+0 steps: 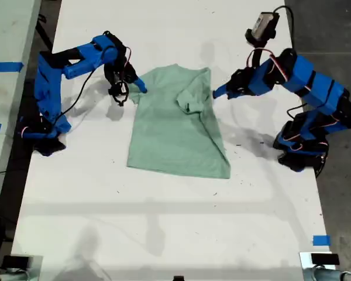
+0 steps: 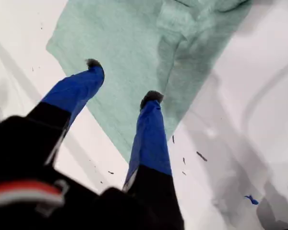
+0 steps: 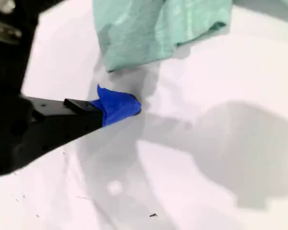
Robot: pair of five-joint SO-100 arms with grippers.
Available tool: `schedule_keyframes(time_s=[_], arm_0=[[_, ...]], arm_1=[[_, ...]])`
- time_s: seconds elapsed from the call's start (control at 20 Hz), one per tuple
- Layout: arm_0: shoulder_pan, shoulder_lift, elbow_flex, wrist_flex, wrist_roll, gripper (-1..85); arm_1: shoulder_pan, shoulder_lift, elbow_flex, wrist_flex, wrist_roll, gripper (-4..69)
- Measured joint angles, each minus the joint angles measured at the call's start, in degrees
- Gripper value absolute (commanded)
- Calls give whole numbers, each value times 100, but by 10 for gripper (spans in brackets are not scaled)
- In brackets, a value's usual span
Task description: Fold tshirt
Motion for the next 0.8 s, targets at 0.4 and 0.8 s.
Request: schedule_keyframes(time_s=[0.4, 0.8], arm_0=[[-18, -984, -1424, 387, 0, 1], [-44, -308, -1345, 1037, -272, 0]], arm_1=[[-35, 642, 606, 0, 176, 173], [-105, 958, 967, 0, 281, 171]])
